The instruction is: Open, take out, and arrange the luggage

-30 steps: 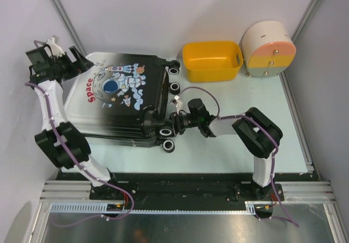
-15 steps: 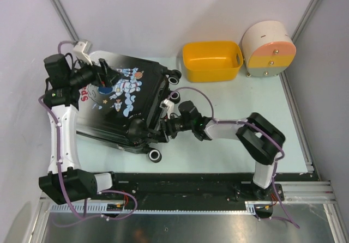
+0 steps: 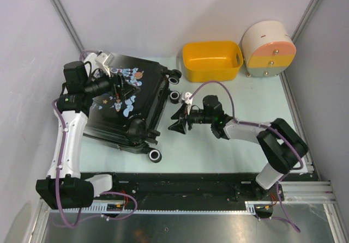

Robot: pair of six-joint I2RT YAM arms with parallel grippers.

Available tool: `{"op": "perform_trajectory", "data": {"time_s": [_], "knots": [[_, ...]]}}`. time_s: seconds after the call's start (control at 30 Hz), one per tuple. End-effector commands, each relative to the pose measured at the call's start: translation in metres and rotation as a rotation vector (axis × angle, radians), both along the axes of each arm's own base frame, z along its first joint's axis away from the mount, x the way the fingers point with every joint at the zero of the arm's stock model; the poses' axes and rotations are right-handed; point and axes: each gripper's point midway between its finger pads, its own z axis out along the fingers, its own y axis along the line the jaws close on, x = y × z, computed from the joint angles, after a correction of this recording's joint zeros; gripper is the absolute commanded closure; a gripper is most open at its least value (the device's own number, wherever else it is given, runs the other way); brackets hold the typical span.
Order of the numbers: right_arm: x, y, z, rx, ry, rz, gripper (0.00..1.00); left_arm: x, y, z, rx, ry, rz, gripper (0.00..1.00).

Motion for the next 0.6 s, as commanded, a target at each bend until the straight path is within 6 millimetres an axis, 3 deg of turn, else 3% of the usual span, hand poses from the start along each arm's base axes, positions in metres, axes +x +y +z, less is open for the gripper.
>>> {"op": "perform_trajectory", "data": {"time_s": [0.0, 0.17, 0.37, 0.57], "knots": [[0.000, 0.023, 0.014, 0.137, -0.165, -0.017, 0.40, -0.004, -0.005, 0.011, 0.046, -0.094, -0.042, 0.00], [-0.037, 0.050, 0.011, 0.200, -0.208, 0.010, 0.43, 0.002, -0.004, 0.005, 0.042, -0.061, -0.016, 0.00], [-0.050, 0.071, 0.012, 0.268, -0.250, -0.020, 0.46, 0.001, -0.004, 0.005, 0.031, -0.046, -0.006, 0.00], [-0.055, 0.080, -0.006, 0.253, -0.238, -0.022, 0.50, 0.002, -0.003, 0.006, 0.039, -0.055, 0.001, 0.00]]}}
